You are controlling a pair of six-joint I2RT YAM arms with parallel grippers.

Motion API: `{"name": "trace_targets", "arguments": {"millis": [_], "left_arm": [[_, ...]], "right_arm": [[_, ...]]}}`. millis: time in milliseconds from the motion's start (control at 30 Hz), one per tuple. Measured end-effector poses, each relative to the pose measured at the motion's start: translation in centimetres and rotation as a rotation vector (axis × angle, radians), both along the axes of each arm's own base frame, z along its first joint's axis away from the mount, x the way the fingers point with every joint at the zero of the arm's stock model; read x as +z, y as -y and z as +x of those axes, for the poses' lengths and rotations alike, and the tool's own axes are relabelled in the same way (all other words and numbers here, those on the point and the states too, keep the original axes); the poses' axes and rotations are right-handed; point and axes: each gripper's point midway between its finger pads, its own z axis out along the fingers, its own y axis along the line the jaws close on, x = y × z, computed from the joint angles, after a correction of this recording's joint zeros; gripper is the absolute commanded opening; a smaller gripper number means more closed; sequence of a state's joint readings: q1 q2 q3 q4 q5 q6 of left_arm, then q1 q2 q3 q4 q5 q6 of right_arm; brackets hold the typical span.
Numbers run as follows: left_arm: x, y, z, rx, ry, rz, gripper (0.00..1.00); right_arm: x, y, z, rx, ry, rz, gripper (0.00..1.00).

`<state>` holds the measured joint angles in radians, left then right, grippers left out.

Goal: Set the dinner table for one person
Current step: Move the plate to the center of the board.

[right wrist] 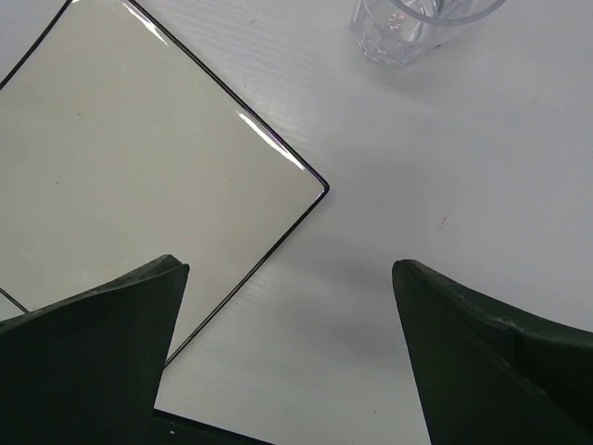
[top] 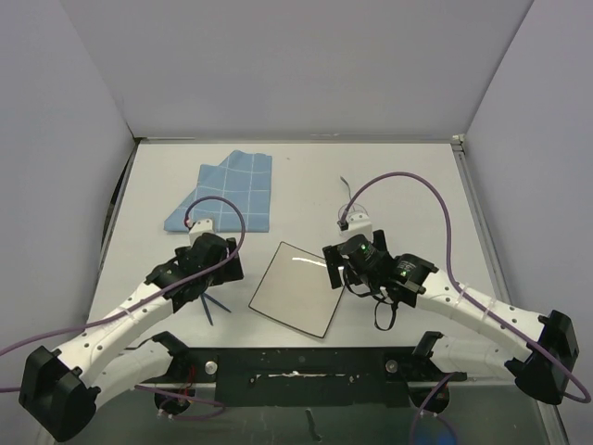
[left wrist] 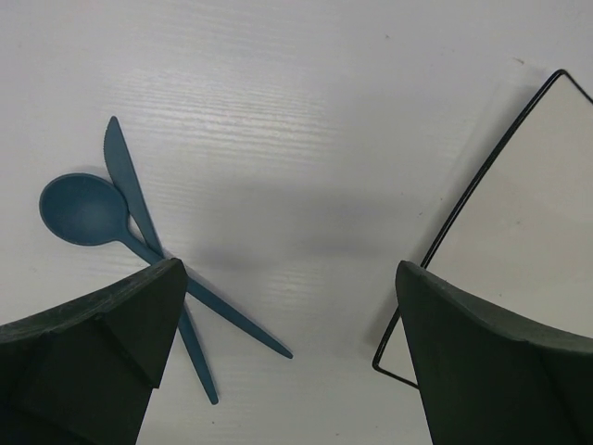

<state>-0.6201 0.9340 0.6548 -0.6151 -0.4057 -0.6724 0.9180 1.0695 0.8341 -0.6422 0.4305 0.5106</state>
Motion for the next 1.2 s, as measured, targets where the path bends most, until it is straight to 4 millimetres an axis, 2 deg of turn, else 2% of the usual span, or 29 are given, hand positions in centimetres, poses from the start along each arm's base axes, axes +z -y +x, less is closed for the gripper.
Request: {"name": "trace_targets", "arguments": {"millis": [200, 333, 367, 467, 533, 567, 600, 633, 667, 767, 1000, 1200], "left_arm": [[-2.7, 0.1, -1.2, -0.01, -0.069, 0.004, 0.97], [-3.3, 0.6, -1.3, -0.02, -0.081, -0.004, 0.9], [-3.4, 0.7, -1.3, -0.02, -0.084, -0.005, 0.85], [-3.8, 1.0, -1.0, -0.017, -0.093, -0.005, 0.52], [-4.3, 1.1, -0.9, -0.017, -0.104, 0.002, 0.24], [-4.5, 1.2, -0.9, -0.017, -0.11, 0.005, 0.14], [-4.7, 1.2, -0.8, -0.018, -0.116, 0.01, 0.04], [-4.9, 1.3, -0.8, -0.018, -0.122, 0.014, 0.0], [-5.0, 1.3, -0.8, -0.02, -0.127, 0.019, 0.0], [-5.7, 1.5, -0.7, -0.024, -0.152, 0.037, 0.0], [-7.8, 3.0, -0.9, -0.055, -0.212, 0.081, 0.0], [-9.0, 5.6, -0.6, -0.1, -0.247, 0.114, 0.0]], "right_arm": [[0.0, 0.2, 0.0, -0.012, 0.001, -0.006, 0.97], [0.0, 0.2, 0.1, -0.019, 0.002, -0.002, 0.88], [0.0, 0.2, 0.1, -0.019, 0.002, -0.001, 0.81], [-0.1, 0.2, 0.1, -0.018, 0.003, -0.004, 0.54], [-0.2, 0.2, 0.2, -0.022, 0.004, -0.009, 0.39], [-0.3, 0.2, 0.3, -0.026, 0.003, -0.013, 0.3], [-0.4, 0.3, 0.3, -0.028, 0.004, -0.02, 0.23], [-0.5, 0.4, 0.4, -0.03, 0.003, -0.027, 0.17], [-0.6, 0.4, 0.4, -0.033, 0.002, -0.033, 0.09], [-0.8, 0.6, 0.6, -0.038, 0.003, -0.05, 0.0], [-1.5, 0.7, 0.7, -0.043, -0.011, -0.082, 0.0], [-1.4, 0.7, 1.0, -0.041, -0.006, -0.084, 0.0]]}}
